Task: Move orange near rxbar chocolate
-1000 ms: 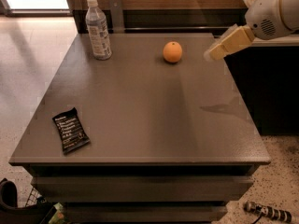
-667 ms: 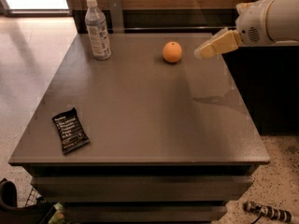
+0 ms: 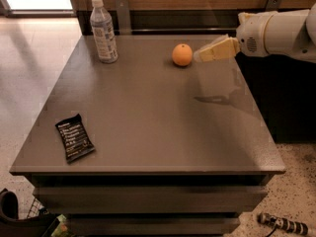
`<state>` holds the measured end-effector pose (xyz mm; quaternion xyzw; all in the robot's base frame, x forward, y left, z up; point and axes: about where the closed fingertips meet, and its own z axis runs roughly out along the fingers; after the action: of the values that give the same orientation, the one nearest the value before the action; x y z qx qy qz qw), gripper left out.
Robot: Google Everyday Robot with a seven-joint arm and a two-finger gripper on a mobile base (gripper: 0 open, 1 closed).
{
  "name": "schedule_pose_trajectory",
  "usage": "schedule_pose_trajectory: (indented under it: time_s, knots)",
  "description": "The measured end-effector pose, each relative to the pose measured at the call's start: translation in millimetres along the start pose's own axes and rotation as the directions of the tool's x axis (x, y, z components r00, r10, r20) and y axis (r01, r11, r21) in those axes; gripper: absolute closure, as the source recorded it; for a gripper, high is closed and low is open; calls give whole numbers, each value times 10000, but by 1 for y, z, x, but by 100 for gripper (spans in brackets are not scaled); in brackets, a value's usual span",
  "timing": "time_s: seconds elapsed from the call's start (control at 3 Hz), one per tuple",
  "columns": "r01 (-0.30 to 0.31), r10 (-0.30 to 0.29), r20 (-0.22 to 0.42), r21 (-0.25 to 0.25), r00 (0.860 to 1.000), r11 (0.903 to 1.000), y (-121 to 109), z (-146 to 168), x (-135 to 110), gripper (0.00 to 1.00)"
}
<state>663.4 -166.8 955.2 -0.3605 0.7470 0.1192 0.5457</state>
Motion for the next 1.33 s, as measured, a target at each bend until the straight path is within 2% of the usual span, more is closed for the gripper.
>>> schedule_pose_trajectory:
  time_s: [0.33, 0.67, 1.0, 1.33]
  knots:
    - [-280, 281, 114, -80, 9995, 9996, 3, 37, 11, 0]
    - [-654, 693, 807, -507, 9943, 9966, 6, 100, 15, 0]
    - [-822, 904, 1103, -766, 9898, 9937, 7, 132, 21, 0]
    - [-949, 1058, 1091, -1008, 9884, 9904, 10, 158, 30, 0]
